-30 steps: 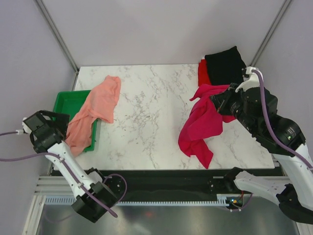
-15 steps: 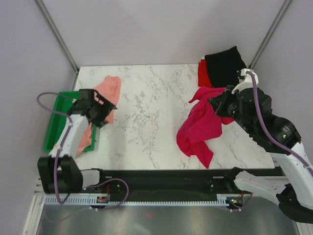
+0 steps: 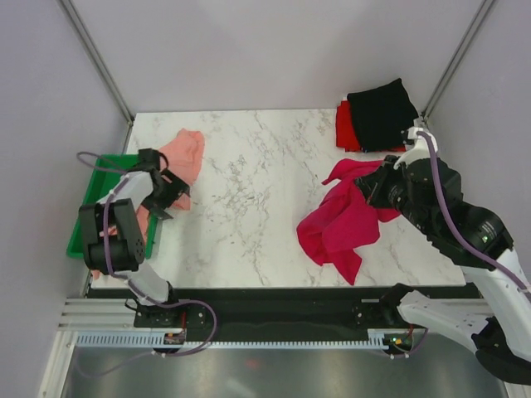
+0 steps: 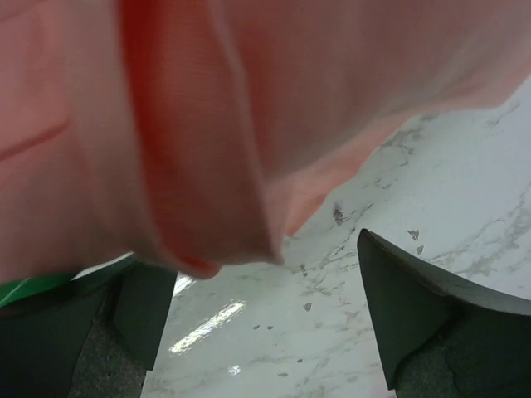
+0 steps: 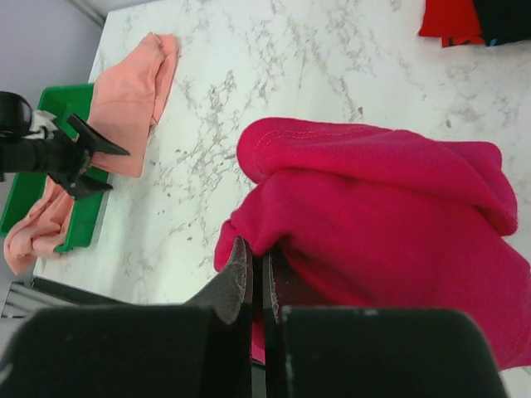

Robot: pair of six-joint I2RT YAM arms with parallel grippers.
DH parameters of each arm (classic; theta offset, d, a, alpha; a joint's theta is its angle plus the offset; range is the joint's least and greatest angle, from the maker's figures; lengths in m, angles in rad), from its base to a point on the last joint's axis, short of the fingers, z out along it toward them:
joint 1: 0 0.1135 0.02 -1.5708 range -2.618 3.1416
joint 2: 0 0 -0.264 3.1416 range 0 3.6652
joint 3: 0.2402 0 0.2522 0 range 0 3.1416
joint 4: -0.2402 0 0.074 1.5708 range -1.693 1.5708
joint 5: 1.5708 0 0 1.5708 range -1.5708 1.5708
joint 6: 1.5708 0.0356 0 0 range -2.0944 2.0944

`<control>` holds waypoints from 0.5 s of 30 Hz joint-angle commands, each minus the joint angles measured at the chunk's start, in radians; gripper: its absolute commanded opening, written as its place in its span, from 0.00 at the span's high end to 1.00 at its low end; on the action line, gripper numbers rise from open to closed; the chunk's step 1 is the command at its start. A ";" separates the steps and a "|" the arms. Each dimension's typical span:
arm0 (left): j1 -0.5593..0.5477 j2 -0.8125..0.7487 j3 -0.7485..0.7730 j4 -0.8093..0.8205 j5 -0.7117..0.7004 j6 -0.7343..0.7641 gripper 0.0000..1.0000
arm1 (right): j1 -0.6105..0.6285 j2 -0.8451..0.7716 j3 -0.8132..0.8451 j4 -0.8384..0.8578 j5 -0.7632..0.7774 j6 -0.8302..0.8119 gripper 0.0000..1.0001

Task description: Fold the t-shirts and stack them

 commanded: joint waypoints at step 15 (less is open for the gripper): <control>0.230 -0.497 -0.070 0.002 0.180 0.163 0.10 | 0.000 0.593 0.886 0.256 -0.512 0.097 1.00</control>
